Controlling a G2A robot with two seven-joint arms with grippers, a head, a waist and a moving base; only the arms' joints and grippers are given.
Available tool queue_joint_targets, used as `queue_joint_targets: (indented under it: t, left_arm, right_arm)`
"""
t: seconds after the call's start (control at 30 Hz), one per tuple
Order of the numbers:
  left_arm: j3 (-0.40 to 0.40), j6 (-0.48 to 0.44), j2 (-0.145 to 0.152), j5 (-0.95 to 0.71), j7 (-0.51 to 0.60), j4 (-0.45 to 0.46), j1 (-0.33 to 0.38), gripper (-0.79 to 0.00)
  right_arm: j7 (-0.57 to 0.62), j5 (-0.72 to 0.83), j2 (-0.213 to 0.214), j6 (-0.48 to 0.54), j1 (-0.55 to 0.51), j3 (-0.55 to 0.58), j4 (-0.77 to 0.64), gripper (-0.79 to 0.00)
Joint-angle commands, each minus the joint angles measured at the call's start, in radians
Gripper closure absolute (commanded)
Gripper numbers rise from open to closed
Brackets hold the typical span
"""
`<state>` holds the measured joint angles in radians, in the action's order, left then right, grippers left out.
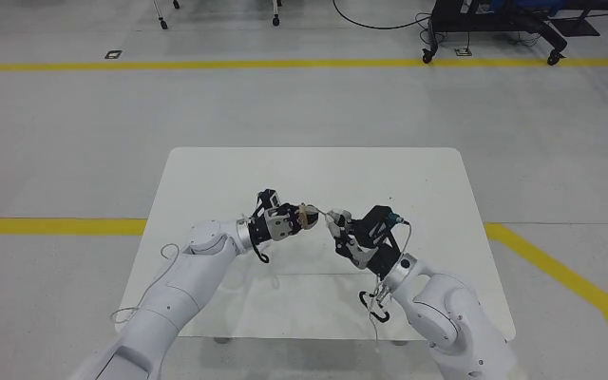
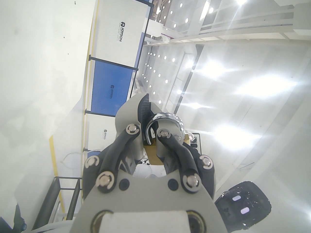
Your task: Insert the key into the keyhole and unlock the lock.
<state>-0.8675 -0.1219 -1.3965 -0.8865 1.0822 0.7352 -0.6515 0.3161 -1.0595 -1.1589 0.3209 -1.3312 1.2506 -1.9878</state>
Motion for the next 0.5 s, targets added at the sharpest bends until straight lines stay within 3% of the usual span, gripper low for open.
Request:
queue_joint_targets:
  t: [0.0,0.17,0.33,0.47]
  left_arm:
    - [0.000,0.000,0.000,0.000,0.000,0.000,0.000,0.000]
    - [0.000,0.000,0.000,0.000,0.000,0.000,0.000,0.000]
    - [0.000,0.000,0.000,0.000,0.000,0.000,0.000,0.000]
    - [0.000,0.000,0.000,0.000,0.000,0.000,0.000,0.000]
  right_arm:
    - [0.000,-0.001,0.000,0.000,0.000,0.000,0.000,0.000]
    - [-0.001,0.048,-0.002,-0.040,-0.012,0.011,0.006,0.000]
    - [0.148,0.578,-0.008,-0.131,-0.011,0.105,0.002,0.000]
    - [0.431,1.073,-0.005,-0.321,0.021,0.177,0.047,0.000]
